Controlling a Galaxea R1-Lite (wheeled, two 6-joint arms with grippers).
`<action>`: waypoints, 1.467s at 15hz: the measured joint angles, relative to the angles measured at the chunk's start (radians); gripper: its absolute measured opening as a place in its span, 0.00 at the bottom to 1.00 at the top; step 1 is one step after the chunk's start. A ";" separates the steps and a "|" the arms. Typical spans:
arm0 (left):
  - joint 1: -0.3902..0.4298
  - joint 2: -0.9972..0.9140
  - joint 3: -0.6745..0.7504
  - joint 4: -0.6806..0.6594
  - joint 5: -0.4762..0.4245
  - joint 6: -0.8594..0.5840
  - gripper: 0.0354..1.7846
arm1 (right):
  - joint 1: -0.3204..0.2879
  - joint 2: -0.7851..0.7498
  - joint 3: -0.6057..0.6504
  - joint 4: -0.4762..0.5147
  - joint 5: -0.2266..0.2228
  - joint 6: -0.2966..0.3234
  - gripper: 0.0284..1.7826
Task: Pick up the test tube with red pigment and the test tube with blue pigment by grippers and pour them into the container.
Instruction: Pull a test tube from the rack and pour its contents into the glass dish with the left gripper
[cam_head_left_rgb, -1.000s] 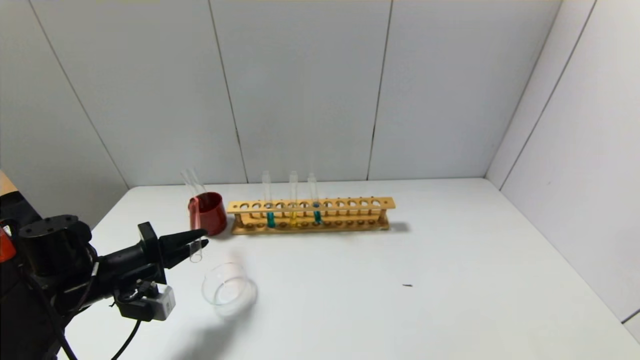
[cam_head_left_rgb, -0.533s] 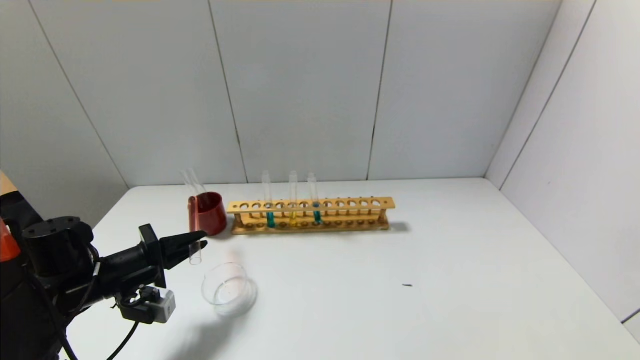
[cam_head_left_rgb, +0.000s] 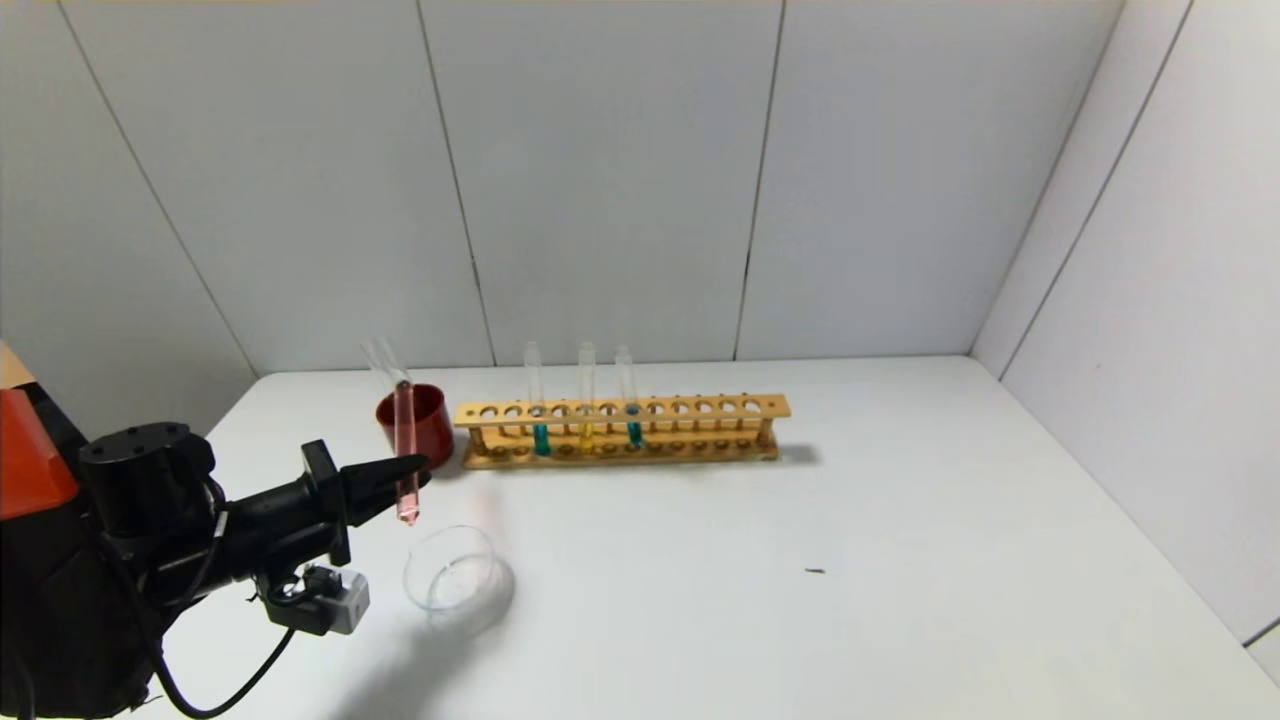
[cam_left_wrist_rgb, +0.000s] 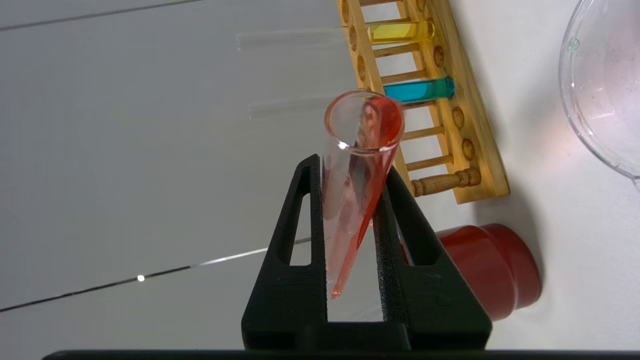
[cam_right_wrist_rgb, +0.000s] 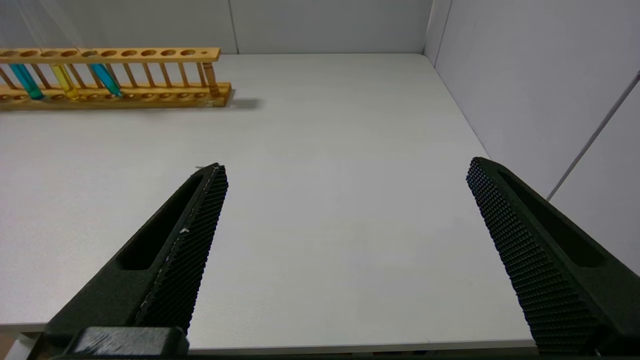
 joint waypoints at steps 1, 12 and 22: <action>0.000 0.005 -0.005 0.000 0.000 0.003 0.17 | 0.000 0.000 0.000 0.000 0.000 0.000 0.98; -0.001 0.077 -0.062 0.000 0.001 0.023 0.17 | 0.000 0.000 0.000 0.000 0.000 0.000 0.98; 0.000 0.073 -0.069 0.000 -0.060 0.141 0.17 | 0.000 0.000 0.000 0.000 0.000 0.000 0.98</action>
